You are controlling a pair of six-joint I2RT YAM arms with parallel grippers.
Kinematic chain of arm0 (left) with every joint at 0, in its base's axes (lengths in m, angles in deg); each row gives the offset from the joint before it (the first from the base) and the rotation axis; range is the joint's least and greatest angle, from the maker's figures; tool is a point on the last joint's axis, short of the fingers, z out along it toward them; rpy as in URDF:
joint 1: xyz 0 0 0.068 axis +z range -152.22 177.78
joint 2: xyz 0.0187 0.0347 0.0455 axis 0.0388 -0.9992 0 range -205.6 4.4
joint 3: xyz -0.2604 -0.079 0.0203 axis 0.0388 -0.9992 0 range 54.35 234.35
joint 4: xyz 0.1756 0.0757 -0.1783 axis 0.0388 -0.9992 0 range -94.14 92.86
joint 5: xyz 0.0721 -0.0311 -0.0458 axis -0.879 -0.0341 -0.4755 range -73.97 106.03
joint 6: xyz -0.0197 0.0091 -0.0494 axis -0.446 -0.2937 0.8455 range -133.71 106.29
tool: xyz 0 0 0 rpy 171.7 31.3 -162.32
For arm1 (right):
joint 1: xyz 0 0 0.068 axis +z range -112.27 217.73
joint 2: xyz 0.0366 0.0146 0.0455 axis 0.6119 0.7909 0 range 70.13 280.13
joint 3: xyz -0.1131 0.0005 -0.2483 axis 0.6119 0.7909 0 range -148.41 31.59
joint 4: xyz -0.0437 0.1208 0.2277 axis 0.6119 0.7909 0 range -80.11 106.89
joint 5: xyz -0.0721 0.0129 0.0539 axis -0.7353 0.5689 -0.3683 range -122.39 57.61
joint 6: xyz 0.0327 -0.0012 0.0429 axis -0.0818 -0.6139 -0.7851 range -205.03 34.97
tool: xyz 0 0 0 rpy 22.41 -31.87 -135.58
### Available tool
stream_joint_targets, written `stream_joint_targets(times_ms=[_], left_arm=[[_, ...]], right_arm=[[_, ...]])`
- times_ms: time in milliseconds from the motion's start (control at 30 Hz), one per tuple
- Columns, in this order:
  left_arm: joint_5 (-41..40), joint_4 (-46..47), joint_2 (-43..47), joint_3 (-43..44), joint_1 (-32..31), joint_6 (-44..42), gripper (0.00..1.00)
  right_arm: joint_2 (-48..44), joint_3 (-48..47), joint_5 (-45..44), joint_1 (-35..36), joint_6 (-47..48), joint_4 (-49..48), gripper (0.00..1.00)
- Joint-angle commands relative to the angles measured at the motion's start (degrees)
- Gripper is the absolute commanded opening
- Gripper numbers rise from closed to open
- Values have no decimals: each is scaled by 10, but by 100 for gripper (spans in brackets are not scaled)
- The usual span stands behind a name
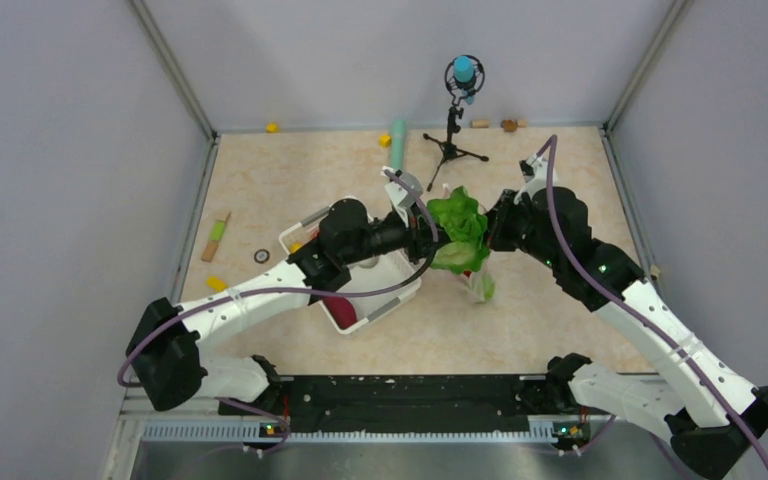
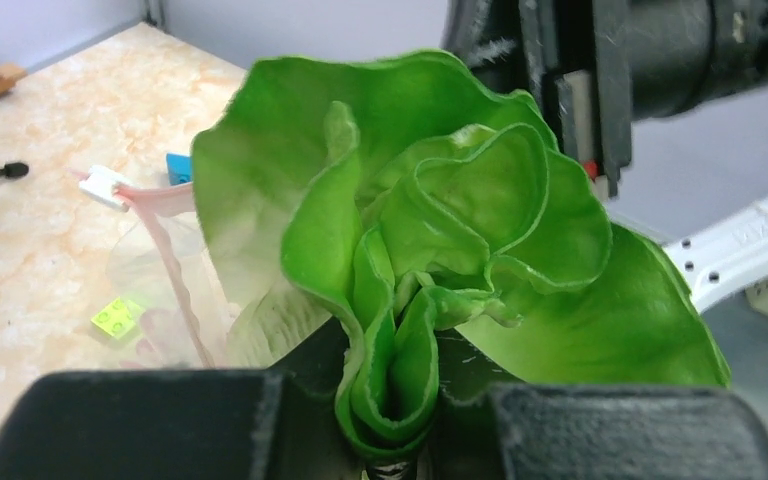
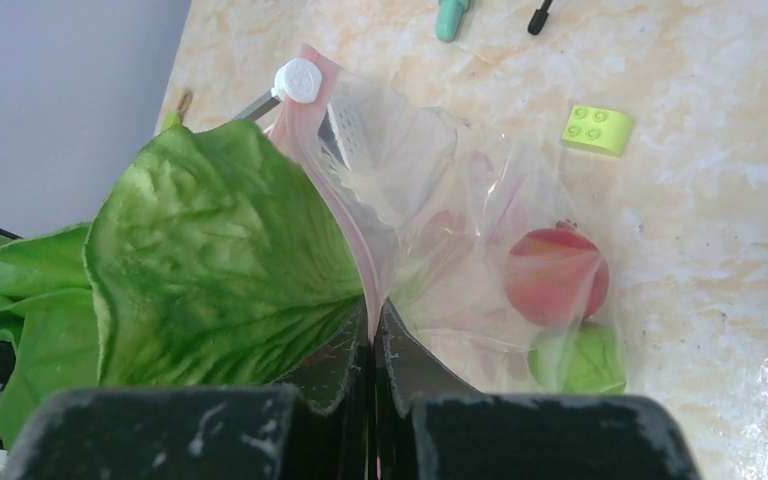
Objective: Place the food in the zip-top bag and seal the zipper
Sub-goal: Place the fake vegetable in the zipper food storage bag.
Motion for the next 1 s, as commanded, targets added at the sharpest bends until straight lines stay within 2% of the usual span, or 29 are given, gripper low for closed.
stream_joint_targets(times_ms=[0,100,233,400,467,533,767,867,967], left_arm=[[-72,-114,-33,64,-17,48,0],[-154,-181,-56,106,-17,80,0],[-171,-203,-73,117,-17,108,0],[-244,-271,-77,141,-17,119,0],[-238,-282,-77,144,-18,110,0],[-199,-282,-73,144,-18,95,1],[-126,-279,-31,134,-18,61,62],[-122,-276,-2,127,-18,53,80],[-132,-280,25,122,-18,47,85]], right_arm=[[-11,-43,32,8,-9,-90,0],[-12,-41,26,8,-16,-94,0],[-20,-37,2,8,-28,-94,0],[-27,-24,-21,8,-36,-102,0],[-25,-25,-26,8,-34,-102,0],[-22,-25,-29,8,-33,-103,0],[-12,-23,-33,8,-28,-103,0],[-10,-21,-38,8,-27,-101,0],[-8,-20,-49,7,-23,-98,0]])
